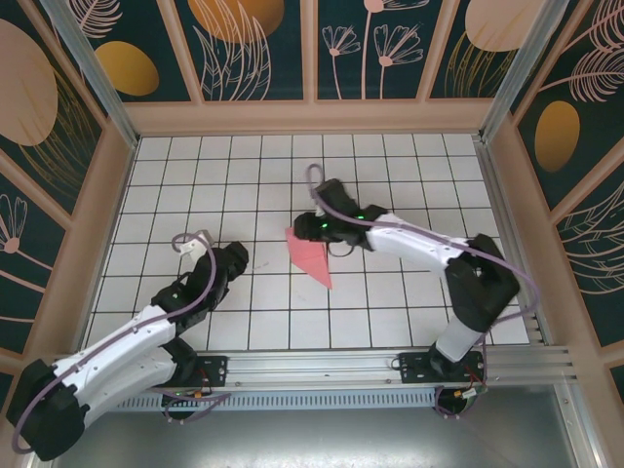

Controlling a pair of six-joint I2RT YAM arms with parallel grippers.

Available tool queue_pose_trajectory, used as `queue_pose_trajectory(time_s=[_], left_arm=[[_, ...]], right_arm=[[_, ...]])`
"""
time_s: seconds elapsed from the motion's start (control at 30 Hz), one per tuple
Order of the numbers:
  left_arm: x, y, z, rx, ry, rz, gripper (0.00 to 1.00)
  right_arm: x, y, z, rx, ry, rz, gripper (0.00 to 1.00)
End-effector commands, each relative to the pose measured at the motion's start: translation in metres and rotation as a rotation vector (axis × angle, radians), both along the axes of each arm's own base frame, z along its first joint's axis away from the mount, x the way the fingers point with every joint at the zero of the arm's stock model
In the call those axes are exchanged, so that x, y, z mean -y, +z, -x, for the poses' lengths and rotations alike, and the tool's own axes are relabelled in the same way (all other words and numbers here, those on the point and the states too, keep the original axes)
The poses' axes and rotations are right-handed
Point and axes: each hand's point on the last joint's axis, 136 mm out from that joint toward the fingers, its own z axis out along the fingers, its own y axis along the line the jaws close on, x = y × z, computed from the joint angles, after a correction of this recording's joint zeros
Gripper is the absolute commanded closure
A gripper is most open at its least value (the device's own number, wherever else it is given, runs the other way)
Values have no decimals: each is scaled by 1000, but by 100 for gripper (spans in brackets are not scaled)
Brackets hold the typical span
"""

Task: Fold a paper plane with a square sheet of paper (pick it up from the middle)
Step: Turn over the paper at the center of the table.

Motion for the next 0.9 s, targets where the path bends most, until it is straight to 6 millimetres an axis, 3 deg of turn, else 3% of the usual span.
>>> queue_pose_trajectory(time_s=[0.0,0.1,0.3,0.53,0.7,0.87], left_arm=[[34,16,-13,16,-131,42,40],[59,6,-19,-42,-228,45,39],[102,-6,-22,-108,-372,146,37],[119,-25,-25,-200,-428,171,35],[126,-36,-26,-252,-455,179,34],[136,-45,-29,-299,-490,195,34]], right_arm=[[-8,6,4,-71,94,-263,80],[-3,-6,4,-98,114,-264,87],[7,-45,-5,-171,64,-242,88],[23,-90,-15,-251,-28,-238,87],[33,-114,-6,-299,-100,-248,87],[45,-121,3,-331,-202,-299,87]])
